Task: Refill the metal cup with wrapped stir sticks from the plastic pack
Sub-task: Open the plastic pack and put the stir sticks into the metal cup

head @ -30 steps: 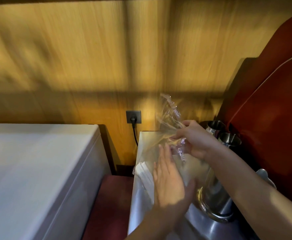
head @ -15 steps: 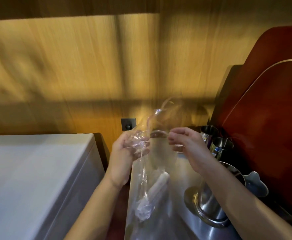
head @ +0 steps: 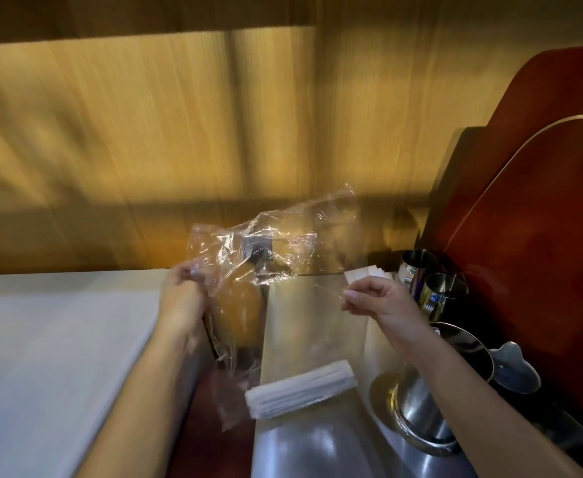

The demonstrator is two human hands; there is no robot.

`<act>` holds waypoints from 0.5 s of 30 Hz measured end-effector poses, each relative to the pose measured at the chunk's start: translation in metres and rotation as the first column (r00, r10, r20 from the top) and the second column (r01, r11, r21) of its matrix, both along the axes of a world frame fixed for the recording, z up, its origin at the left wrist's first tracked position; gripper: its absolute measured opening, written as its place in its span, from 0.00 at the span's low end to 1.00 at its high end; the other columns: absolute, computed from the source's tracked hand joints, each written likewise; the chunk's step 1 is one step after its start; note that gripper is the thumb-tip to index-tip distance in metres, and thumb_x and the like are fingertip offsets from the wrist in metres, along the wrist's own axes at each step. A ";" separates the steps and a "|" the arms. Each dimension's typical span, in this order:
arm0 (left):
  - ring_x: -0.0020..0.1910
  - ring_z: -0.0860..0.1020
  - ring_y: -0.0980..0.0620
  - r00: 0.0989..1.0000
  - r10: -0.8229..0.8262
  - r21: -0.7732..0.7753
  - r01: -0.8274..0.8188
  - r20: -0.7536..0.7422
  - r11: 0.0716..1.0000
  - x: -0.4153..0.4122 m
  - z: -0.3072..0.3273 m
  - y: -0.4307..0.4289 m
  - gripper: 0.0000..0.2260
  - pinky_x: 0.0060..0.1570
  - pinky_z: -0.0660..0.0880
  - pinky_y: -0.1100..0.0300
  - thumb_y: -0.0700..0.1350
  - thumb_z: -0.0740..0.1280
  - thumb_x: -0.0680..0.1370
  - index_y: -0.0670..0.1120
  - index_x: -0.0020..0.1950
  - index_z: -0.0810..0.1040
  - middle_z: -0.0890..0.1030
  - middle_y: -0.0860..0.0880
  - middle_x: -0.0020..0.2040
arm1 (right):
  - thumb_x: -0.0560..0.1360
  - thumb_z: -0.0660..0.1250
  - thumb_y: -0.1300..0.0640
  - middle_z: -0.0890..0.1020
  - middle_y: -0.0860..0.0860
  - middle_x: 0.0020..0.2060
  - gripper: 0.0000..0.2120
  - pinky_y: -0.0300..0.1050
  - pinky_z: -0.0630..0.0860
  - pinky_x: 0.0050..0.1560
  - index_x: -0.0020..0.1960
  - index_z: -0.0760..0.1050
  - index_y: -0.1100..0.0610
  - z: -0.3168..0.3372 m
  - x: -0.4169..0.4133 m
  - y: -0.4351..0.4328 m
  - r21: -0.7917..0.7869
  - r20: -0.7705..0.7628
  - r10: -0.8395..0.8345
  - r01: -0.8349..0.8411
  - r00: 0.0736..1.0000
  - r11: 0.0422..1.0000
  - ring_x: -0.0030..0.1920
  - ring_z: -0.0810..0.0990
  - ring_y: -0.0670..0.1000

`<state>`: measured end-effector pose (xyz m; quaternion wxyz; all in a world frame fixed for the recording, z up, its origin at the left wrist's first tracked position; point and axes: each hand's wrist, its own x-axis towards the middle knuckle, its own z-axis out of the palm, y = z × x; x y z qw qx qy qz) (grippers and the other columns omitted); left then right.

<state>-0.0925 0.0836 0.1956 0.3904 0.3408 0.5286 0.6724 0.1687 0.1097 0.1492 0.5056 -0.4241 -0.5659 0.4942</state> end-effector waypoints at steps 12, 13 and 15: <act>0.53 0.81 0.40 -0.066 0.498 0.331 0.671 -0.865 0.664 0.100 0.085 -0.013 0.12 0.56 0.72 0.49 0.38 0.62 0.71 0.39 0.50 0.81 0.84 0.41 0.49 | 0.69 0.70 0.64 0.83 0.51 0.32 0.05 0.46 0.75 0.44 0.38 0.80 0.55 0.026 -0.015 0.001 0.106 0.146 -0.021 0.005 0.989 0.994 0.37 0.80 0.48; 0.58 0.78 0.42 -0.202 0.481 0.237 0.673 -0.853 0.701 0.108 0.080 -0.005 0.13 0.62 0.69 0.49 0.39 0.60 0.73 0.41 0.53 0.80 0.84 0.43 0.52 | 0.69 0.70 0.65 0.83 0.50 0.32 0.06 0.46 0.75 0.44 0.37 0.80 0.55 0.026 -0.016 0.002 0.102 0.141 -0.028 0.014 0.990 0.995 0.37 0.80 0.47; 0.63 0.75 0.46 -0.410 0.389 0.059 0.623 -0.825 0.780 0.114 0.070 0.010 0.14 0.69 0.59 0.48 0.40 0.59 0.75 0.44 0.58 0.77 0.82 0.45 0.54 | 0.69 0.70 0.66 0.83 0.49 0.31 0.07 0.47 0.74 0.45 0.37 0.80 0.55 0.027 -0.017 0.002 0.090 0.120 -0.051 0.040 0.992 0.995 0.37 0.80 0.48</act>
